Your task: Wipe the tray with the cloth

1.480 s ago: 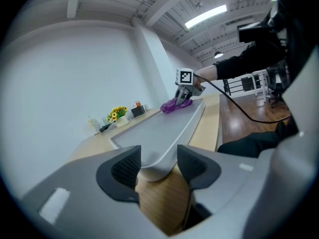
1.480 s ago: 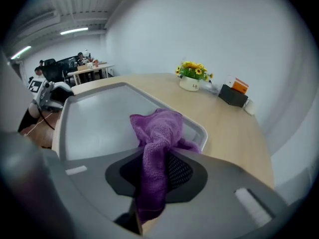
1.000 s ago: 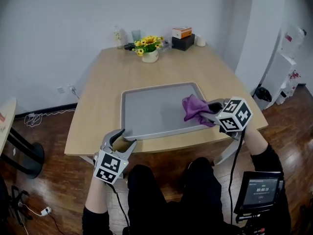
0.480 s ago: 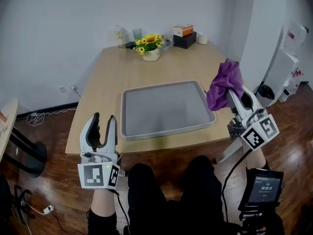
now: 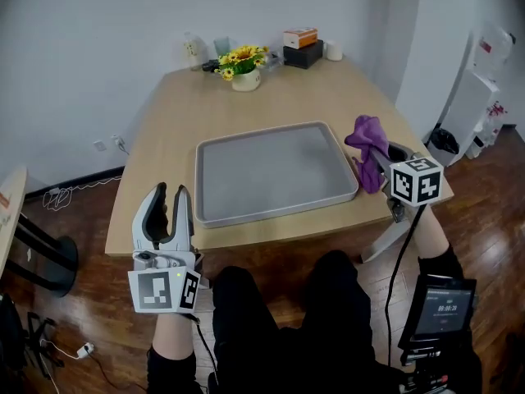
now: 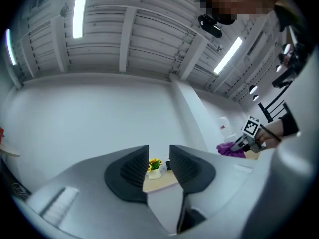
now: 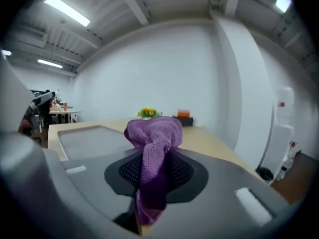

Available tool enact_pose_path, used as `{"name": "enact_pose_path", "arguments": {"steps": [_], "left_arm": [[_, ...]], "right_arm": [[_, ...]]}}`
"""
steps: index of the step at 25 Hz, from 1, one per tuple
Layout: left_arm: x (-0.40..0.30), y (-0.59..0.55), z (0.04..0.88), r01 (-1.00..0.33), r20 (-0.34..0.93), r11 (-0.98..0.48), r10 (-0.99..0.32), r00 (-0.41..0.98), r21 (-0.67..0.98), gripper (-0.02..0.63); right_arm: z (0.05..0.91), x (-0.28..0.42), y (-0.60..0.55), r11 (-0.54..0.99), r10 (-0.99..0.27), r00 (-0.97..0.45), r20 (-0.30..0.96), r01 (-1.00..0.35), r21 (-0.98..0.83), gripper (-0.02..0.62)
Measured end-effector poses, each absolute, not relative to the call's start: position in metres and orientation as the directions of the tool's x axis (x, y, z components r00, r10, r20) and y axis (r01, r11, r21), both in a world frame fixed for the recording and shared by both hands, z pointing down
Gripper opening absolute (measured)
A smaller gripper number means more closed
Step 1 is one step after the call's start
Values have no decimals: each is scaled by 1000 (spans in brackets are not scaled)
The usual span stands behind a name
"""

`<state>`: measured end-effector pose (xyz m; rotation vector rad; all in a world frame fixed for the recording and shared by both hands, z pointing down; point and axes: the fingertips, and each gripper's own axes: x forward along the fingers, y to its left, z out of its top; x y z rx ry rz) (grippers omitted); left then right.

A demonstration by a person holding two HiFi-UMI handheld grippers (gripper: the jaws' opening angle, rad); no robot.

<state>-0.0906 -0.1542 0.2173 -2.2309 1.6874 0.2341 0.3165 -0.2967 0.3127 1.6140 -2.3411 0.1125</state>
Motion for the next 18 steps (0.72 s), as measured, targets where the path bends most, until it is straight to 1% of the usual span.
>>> {"name": "enact_pose_path", "arguments": {"steps": [2, 3, 4, 5, 6, 7, 8, 9, 11, 14, 15, 16, 18], "left_arm": [[-89, -155, 218, -956, -319, -246, -904, 286, -161, 109], [-89, -155, 218, -955, -315, -248, -905, 288, -160, 106], [-88, -155, 219, -955, -310, -251, -906, 289, -158, 104], [-88, -155, 219, -954, -305, -254, -906, 292, -156, 101], [-87, -155, 220, -954, -300, -259, -907, 294, -153, 101], [-87, -154, 221, -953, -295, -263, -908, 297, -149, 100], [-87, -153, 223, -953, -291, -266, -909, 298, -146, 98], [-88, -153, 224, -953, -289, -266, -910, 298, -145, 97], [-92, -152, 226, -955, -291, -262, -911, 292, -140, 95], [-96, -153, 226, -960, -301, -253, -912, 279, -123, 91], [-95, -152, 225, -960, -304, -253, -911, 278, -119, 89], [-93, -151, 223, -960, -308, -255, -910, 279, -116, 87], [-86, -148, 218, -958, -314, -262, -906, 285, -112, 86]], "right_arm": [[354, 323, -308, 390, -825, -301, 479, -916, 97, 105], [368, 326, -310, 399, -792, -277, 544, -909, 119, 114], [380, 328, -312, 407, -766, -253, 592, -902, 142, 136], [387, 331, -313, 413, -747, -234, 622, -897, 159, 186], [390, 333, -314, 414, -739, -223, 636, -895, 166, 211], [388, 335, -315, 410, -741, -221, 634, -897, 167, 239], [382, 337, -314, 401, -755, -227, 615, -902, 160, 284], [371, 338, -312, 390, -778, -242, 579, -910, 143, 333], [336, 337, -307, 361, -843, -285, 455, -929, 87, 355], [266, 336, -292, 311, -935, -308, 175, -950, -9, 362], [239, 336, -283, 299, -952, -301, 58, -953, -41, 349], [213, 336, -271, 295, -955, -291, -66, -953, -72, 315], [168, 333, -244, 311, -920, -268, -287, -944, -115, 254]]}}
